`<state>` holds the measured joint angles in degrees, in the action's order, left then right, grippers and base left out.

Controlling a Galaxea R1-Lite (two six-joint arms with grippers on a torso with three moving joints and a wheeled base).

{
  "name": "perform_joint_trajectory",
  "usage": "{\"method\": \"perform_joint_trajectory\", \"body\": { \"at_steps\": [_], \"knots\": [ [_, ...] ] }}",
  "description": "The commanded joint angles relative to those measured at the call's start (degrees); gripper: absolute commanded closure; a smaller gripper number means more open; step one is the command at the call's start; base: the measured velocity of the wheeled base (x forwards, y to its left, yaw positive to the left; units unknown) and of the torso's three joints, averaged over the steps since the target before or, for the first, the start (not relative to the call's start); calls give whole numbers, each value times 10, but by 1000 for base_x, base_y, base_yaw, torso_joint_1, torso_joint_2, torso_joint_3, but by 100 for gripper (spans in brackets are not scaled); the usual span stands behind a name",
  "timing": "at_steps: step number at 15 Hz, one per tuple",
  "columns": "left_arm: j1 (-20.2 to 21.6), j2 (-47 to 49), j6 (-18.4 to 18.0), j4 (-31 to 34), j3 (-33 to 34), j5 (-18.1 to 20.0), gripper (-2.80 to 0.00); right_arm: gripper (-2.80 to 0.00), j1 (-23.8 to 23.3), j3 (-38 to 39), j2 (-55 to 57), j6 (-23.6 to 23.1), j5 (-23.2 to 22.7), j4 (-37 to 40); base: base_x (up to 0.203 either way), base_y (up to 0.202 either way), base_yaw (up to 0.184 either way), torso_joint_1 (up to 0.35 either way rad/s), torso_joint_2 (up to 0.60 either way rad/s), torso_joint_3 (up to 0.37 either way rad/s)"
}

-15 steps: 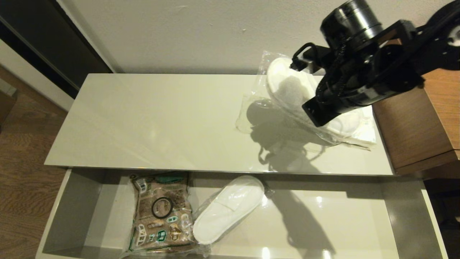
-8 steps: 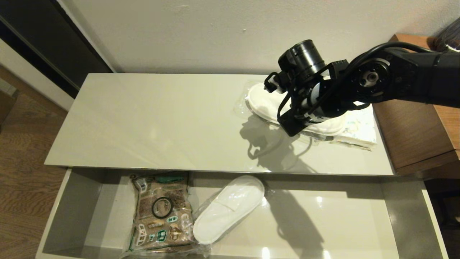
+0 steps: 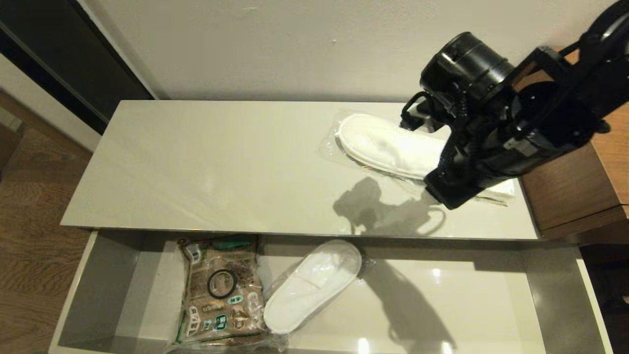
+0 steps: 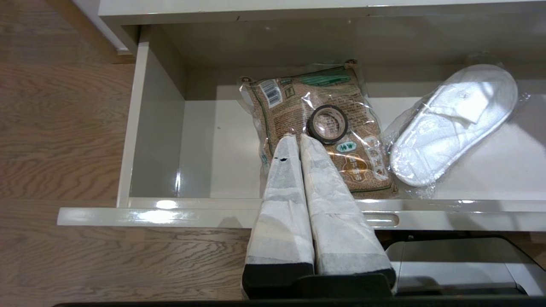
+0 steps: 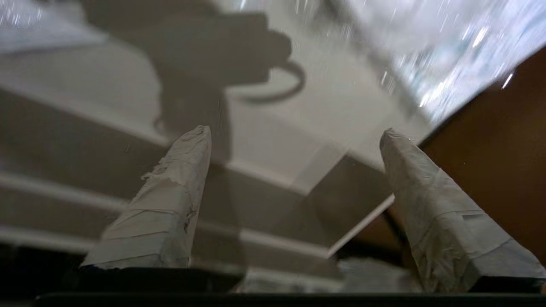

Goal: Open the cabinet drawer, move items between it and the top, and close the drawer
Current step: Close the drawer

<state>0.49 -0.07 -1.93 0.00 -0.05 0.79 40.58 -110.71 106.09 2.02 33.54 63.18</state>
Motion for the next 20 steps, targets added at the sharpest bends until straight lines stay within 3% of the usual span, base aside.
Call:
{"method": "perform_joint_trajectory", "body": {
  "at_steps": [1,3,6,9,12,15,20],
  "knots": [
    [0,1,0,0,0,0,0,0,27,1,-32,137,-25,152,0,0,0,0,0,0],
    [0,1,0,0,0,0,0,0,39,17,-31,226,-89,228,0,0,0,0,0,0],
    [0,1,0,0,0,0,0,0,45,107,-31,303,-150,239,0,0,0,0,0,0],
    [0,1,0,0,0,0,0,0,45,298,-48,330,-199,157,0,0,0,0,0,0],
    [0,1,0,0,0,0,0,0,45,456,-88,338,-237,14,0,0,0,0,0,0],
    [0,1,0,0,0,0,0,0,48,491,-120,345,-259,-21,0,0,0,0,0,0],
    [0,1,0,0,0,0,0,0,68,580,-126,412,-266,-101,0,0,0,0,0,0]
  ]
}}
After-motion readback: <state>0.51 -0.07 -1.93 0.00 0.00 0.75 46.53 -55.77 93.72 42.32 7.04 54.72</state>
